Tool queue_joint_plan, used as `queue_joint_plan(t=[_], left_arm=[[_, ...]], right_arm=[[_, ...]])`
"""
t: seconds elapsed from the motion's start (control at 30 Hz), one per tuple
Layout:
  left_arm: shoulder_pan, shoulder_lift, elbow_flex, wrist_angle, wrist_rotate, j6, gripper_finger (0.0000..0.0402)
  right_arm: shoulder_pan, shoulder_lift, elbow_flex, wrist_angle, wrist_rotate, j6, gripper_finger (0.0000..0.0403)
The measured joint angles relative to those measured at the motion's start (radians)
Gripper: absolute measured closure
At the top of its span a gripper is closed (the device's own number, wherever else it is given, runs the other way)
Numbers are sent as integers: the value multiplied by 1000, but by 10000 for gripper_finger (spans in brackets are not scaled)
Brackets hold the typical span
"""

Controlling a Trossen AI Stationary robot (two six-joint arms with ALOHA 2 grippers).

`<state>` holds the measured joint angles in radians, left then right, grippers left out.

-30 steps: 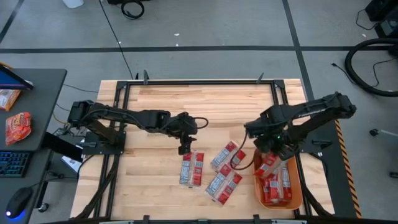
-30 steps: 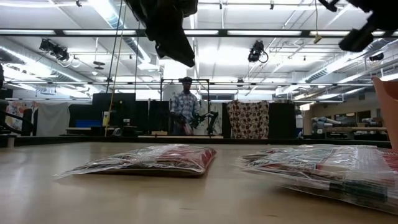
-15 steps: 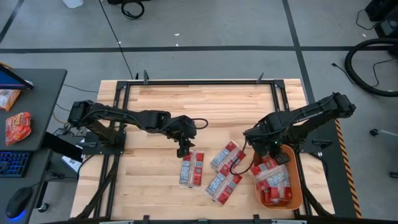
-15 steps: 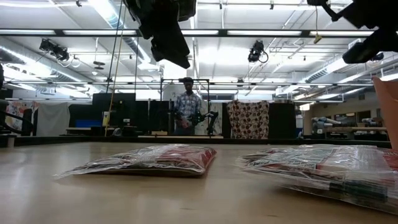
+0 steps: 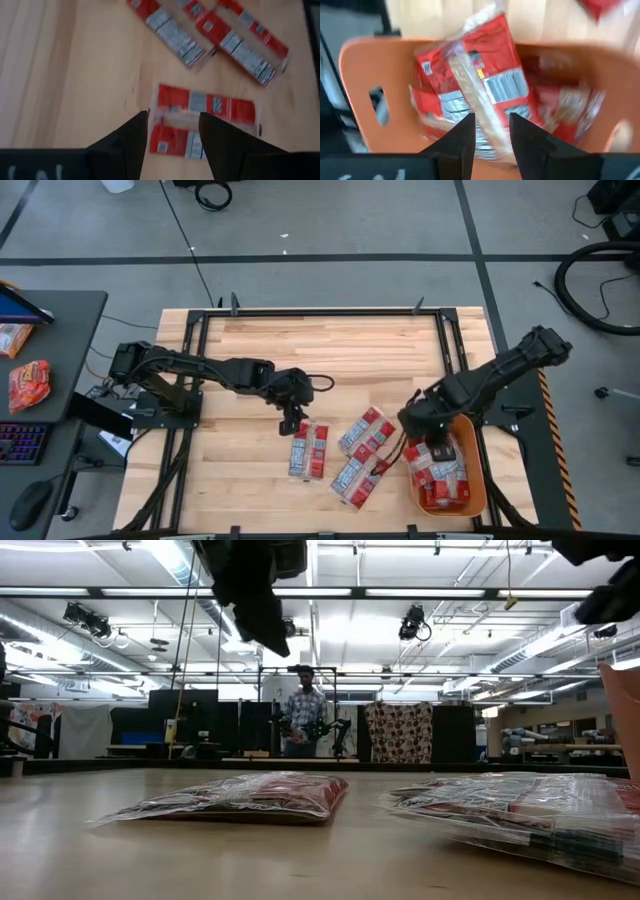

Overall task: Sort popcorn bags into baskets
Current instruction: Put the red popcorn bag into the orange bin

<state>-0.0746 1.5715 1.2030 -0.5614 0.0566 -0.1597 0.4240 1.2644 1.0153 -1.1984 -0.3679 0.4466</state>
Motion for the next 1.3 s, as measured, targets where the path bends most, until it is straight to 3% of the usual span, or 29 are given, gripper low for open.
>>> queue_joint_plan(t=[0.23,0.4,0.63,1.07,1.23,1.3], left_arm=[[-1,0,0,-64,-2,-4,219],[0,0,0,-59,-3,-2,219],[0,0,0,-56,-3,44,219],[0,0,0,-59,-3,44,219],[-2,0,0,-59,-3,44,219],[-2,0,0,-59,-3,44,219]], right_arm=[[111,-2,0,3,65,695,273],[169,-2,0,114,166,987,266],[250,28,0,113,427,1121,271],[296,154,-39,105,568,1177,275],[296,157,-50,114,581,1165,275],[296,157,-64,126,540,1118,275]])
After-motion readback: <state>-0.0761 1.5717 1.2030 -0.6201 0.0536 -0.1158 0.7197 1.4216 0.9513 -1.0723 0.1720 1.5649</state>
